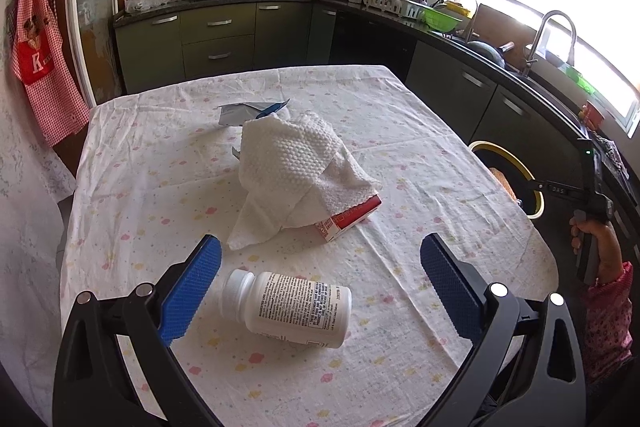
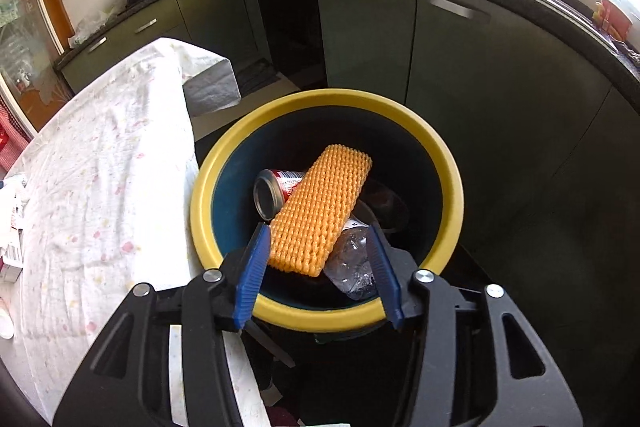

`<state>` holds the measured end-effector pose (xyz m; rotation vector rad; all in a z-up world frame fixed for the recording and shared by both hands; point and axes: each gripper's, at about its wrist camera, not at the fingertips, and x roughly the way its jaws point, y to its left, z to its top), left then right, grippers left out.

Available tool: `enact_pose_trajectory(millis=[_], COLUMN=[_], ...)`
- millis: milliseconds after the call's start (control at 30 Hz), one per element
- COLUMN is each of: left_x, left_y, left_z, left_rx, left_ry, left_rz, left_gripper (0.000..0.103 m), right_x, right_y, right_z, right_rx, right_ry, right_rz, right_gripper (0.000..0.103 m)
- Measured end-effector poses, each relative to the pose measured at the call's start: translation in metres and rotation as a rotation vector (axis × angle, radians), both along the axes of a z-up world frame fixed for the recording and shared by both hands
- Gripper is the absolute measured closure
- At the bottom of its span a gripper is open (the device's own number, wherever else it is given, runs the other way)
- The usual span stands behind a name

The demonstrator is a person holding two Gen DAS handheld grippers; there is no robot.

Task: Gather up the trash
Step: 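Carry the orange sponge over the bin and open the right tool, then grasp the white paper towel with the left tool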

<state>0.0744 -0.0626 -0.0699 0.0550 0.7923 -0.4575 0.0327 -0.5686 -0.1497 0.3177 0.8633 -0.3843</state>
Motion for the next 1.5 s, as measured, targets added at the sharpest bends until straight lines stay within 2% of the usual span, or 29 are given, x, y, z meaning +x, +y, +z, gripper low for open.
enact_pose_trajectory(millis=[133,333,433,500,633,833,1300,1400,1500], left_x=[0.018,0.056,0.075,0.087,0.105,0.116,0.106,0.102,0.094], left_y=[-0.007,-0.029,-0.041,-0.047,-0.052,-0.049,-0.047,-0.041,-0.036], left_z=[0.000,0.003,-0.003,-0.010,-0.025,-0.034,-0.017,-0.007,0.008], left_rx=[0.049,0.110,0.119,0.128,0.127,0.117,0.118,0.109,0.108], left_ry=[0.006,-0.004,0.015,0.037,0.090,0.107,0.061,0.033,-0.007], left_rz=[0.017,0.008,0.010,0.024,0.056,0.071,0.076,0.081,0.084], left_gripper=[0.005,0.005,0.014,0.023,0.027,0.035,0.089,0.095,0.096], right_x=[-0.025,-0.046,-0.049,-0.052,-0.054,-0.054,-0.054,-0.055,-0.055], right_y=[0.020,0.042,0.048,0.054,0.061,0.061,0.064,0.064,0.066], right_z=[0.015,0.033,0.043,0.048,0.053,0.051,0.049,0.051,0.053], right_rx=[0.005,0.004,0.000,-0.007,-0.006,0.006,0.019,0.017,0.014], right_ry=[-0.076,-0.141,-0.172,-0.190,-0.204,-0.201,-0.199,-0.204,-0.208], right_rz=[0.023,0.058,0.080,0.093,0.113,0.115,0.118,0.119,0.125], right_gripper=[0.051,0.048,0.046,0.045,0.042,0.042,0.042,0.042,0.042])
